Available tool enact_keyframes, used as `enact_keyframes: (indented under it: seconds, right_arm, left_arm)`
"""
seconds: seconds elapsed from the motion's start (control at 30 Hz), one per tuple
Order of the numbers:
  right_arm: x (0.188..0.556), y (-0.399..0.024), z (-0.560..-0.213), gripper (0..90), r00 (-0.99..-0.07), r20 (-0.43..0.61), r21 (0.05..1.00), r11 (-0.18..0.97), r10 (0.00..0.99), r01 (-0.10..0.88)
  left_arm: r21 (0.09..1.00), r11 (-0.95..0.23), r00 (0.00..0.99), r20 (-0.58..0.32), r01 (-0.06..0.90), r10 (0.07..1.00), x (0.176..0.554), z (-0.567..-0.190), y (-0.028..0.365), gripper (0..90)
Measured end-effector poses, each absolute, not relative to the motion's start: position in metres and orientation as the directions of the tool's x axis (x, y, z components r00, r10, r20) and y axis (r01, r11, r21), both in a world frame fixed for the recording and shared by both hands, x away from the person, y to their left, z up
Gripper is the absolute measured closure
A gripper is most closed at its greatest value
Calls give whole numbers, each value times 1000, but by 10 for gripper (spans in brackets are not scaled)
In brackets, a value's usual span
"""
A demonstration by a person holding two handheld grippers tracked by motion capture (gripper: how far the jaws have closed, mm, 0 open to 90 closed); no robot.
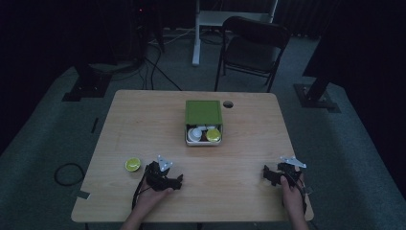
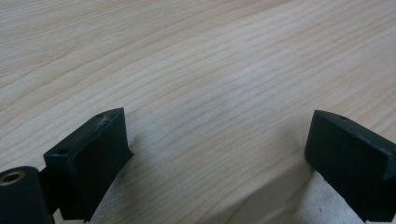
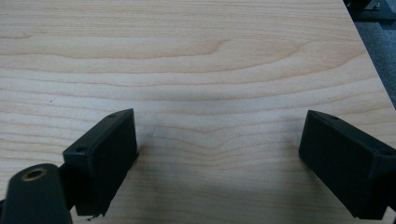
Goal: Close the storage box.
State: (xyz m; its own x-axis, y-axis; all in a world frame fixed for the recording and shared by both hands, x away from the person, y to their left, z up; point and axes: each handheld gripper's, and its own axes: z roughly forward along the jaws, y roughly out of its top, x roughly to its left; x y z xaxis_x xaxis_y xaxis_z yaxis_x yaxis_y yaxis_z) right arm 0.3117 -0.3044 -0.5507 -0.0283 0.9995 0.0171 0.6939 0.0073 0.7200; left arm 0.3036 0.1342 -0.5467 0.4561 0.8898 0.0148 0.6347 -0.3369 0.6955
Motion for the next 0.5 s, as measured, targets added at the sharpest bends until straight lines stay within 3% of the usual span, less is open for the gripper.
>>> enact_keyframes:
  seconds: [0.5]
  right_arm:
    - [312, -304, -551, 109, -28, 18, 720, 6, 999, 694]
  left_arm:
    - [695, -309, 417, 15, 649, 909, 304, -547, 132, 63]
